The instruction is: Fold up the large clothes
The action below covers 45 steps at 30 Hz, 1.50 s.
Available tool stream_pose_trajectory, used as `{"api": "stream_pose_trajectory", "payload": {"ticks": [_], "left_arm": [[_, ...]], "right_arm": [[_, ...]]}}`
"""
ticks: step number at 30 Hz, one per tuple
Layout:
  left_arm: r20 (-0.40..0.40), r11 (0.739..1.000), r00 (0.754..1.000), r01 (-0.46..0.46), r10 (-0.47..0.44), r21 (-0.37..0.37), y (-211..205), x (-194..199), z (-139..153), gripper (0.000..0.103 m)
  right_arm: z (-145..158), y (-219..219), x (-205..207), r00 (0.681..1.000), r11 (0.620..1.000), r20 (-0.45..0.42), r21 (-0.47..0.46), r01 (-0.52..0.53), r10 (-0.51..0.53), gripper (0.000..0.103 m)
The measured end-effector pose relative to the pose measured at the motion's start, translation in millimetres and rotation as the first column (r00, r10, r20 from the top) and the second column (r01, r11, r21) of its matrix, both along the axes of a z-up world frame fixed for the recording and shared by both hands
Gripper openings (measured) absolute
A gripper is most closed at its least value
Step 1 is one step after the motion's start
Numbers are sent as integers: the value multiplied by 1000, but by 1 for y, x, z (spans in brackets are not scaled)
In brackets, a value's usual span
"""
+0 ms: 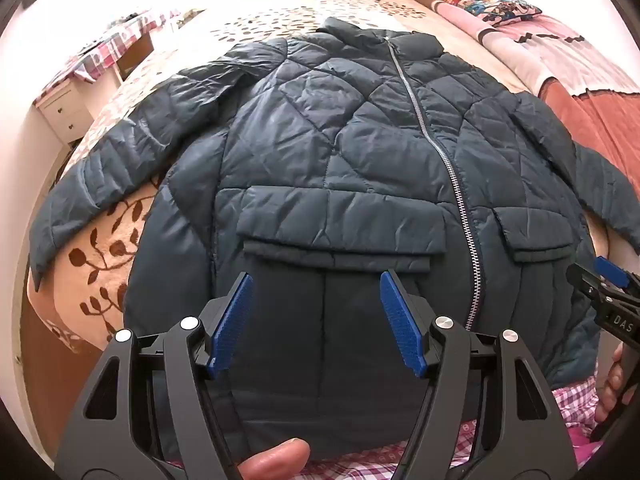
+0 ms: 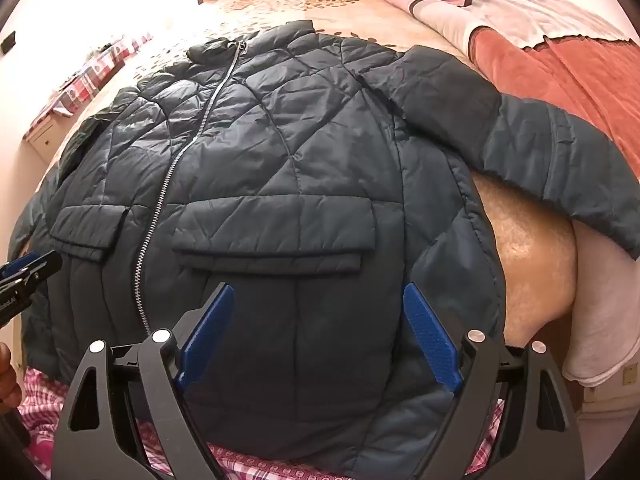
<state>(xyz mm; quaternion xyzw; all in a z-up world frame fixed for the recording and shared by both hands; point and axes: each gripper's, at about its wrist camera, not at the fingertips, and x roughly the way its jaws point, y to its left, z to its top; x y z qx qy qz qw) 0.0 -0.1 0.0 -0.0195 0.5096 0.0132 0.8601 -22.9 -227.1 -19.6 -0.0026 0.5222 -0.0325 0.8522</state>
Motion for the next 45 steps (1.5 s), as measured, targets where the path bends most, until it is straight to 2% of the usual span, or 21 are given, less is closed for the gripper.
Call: {"api": "stream_pose_trajectory", "payload": {"ticks": [45], "left_arm": [[-4,1000,1000,0,0,-10,-5,-2,-2,66]], "right_arm": [[-6,-5,0,1000,1000,-8,19,6,-6,84]]}}
